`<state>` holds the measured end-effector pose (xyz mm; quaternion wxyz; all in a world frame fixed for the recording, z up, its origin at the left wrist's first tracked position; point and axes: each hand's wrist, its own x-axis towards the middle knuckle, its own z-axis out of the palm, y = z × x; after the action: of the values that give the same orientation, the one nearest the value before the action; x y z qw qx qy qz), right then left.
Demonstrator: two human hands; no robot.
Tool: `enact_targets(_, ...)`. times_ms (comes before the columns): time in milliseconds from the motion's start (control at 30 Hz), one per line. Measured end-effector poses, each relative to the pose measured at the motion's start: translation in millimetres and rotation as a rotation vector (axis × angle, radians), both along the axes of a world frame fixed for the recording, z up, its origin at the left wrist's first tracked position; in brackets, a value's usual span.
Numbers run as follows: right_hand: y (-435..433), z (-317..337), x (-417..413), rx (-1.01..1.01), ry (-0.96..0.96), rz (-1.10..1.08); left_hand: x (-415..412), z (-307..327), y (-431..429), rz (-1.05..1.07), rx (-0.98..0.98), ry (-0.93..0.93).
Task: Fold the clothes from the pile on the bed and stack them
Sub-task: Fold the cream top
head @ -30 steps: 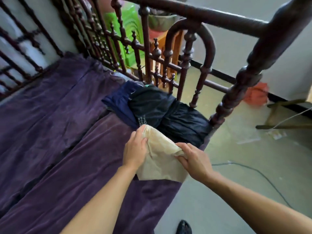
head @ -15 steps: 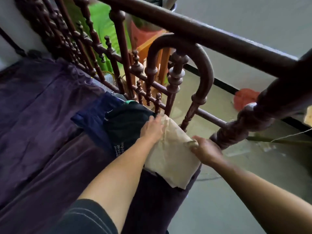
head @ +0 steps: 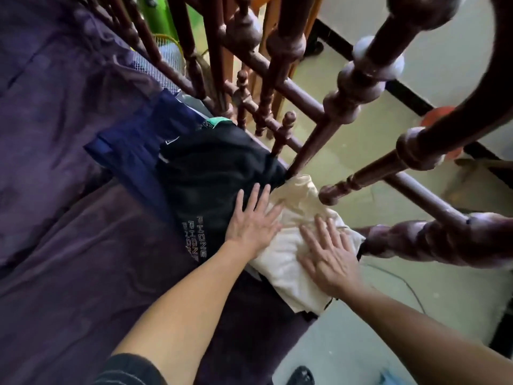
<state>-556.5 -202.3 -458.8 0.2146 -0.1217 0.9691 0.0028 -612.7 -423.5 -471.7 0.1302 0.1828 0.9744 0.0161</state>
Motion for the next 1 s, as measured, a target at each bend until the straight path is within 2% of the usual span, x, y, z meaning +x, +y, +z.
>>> enact_targets(200, 0, 10, -5, 0.057, -0.067, 0.01, 15, 31, 8, 0.043, -0.037, -0.017)
enact_targets(367, -11, 43, 10, 0.018, -0.086, 0.055, 80, 80, -14, 0.188, -0.007, -0.065)
enact_targets(500, -33, 72, 55, -0.055, -0.029, 0.22, 172, 114, -35, 0.419, 0.038, -0.244)
enact_targets(633, -70, 96, 116, -0.132, -0.073, 0.419, 285, 137, -53, 0.622, 0.064, -0.269)
enact_targets(833, -143, 136, 208, -0.273, -0.042, 0.732, 428, 173, -89, 0.929, 0.089, -0.205)
enact_targets(1000, -218, 169, 286, -0.263, 0.007, 0.95, 542, 212, -126, 1.136, 0.082, -0.073)
